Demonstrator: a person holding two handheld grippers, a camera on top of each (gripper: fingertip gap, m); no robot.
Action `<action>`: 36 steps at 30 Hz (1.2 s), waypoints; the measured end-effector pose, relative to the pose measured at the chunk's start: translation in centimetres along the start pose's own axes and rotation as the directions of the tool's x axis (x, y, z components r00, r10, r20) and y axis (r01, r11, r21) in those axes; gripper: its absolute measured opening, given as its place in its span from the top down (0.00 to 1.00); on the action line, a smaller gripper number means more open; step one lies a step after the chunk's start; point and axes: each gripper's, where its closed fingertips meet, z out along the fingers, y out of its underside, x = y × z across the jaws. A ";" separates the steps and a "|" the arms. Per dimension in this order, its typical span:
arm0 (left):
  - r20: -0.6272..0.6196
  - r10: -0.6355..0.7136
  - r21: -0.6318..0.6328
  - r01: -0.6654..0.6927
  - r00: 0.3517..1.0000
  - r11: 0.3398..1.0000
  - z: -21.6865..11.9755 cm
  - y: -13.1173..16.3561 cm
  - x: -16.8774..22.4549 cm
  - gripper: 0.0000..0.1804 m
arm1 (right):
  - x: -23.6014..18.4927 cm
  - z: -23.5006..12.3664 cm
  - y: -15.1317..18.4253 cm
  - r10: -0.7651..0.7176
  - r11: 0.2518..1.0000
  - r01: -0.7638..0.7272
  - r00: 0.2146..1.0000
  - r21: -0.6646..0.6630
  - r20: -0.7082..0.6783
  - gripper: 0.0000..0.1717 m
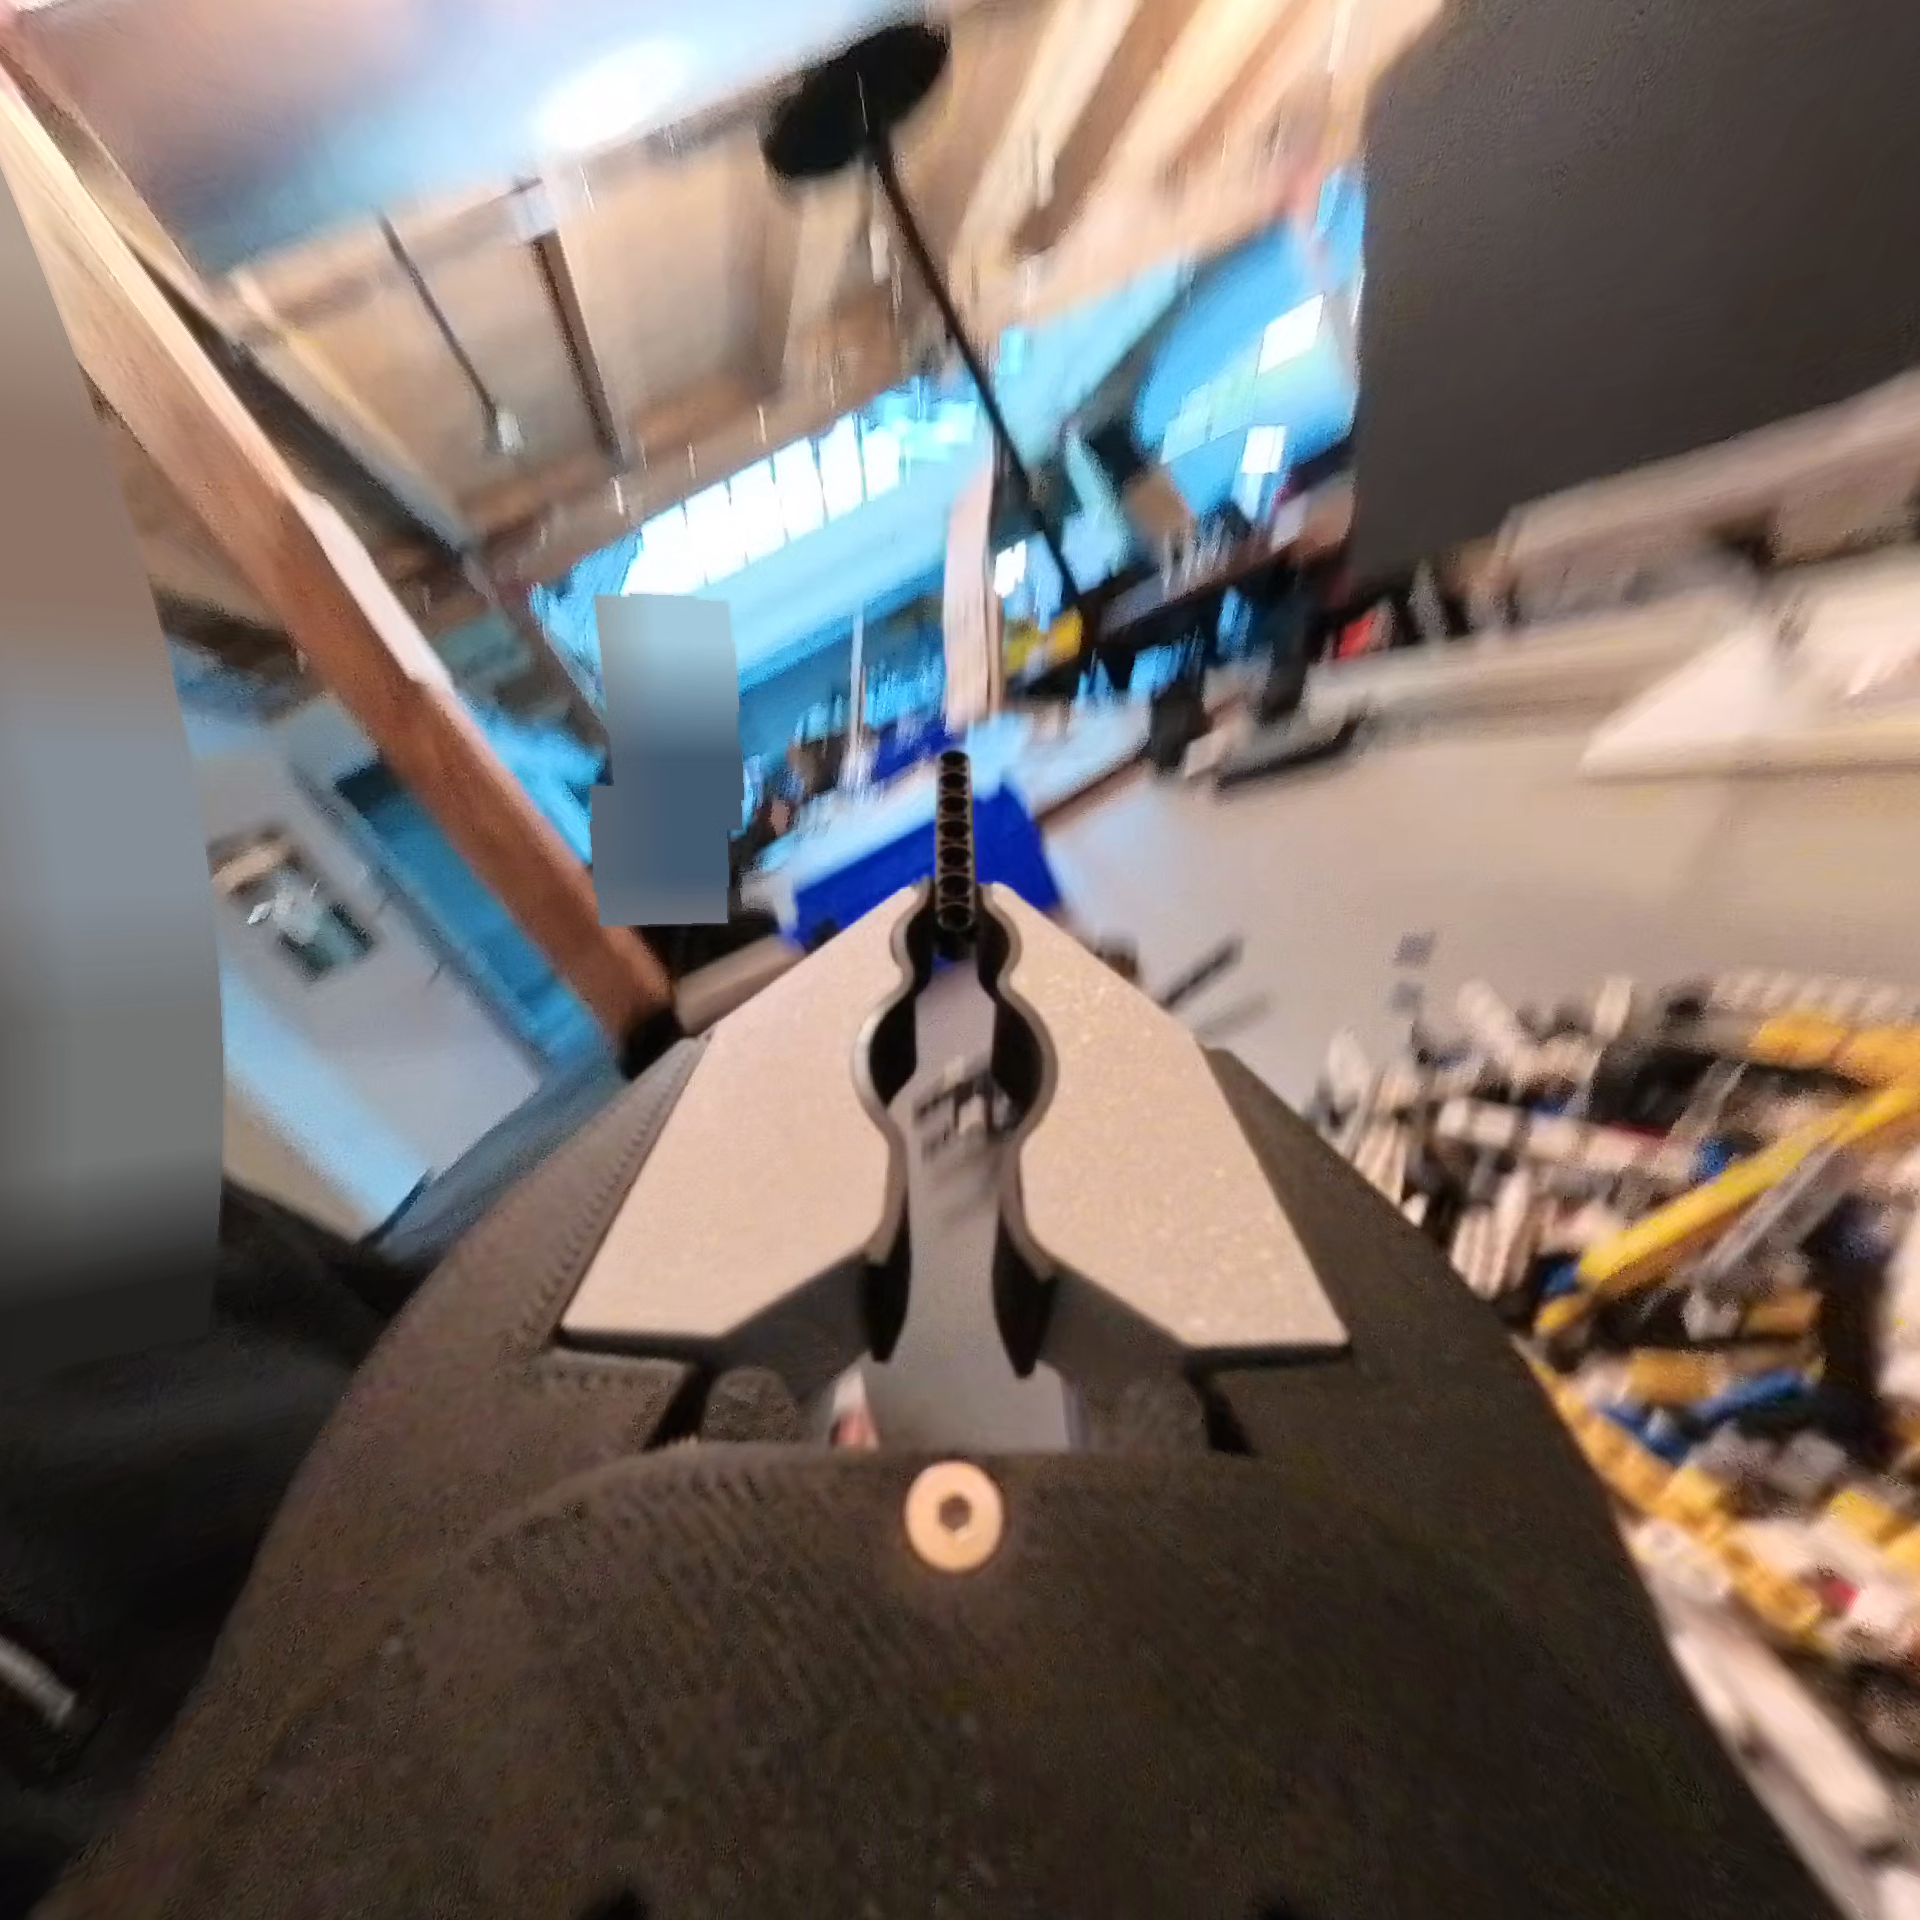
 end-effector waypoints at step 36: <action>0.046 0.031 -0.074 -0.027 0.998 0.997 0.5 1.7 -1.3 0.95 | -2.1 5.2 6.0 0.273 0.961 -0.276 0.921 -0.031 0.278 1.00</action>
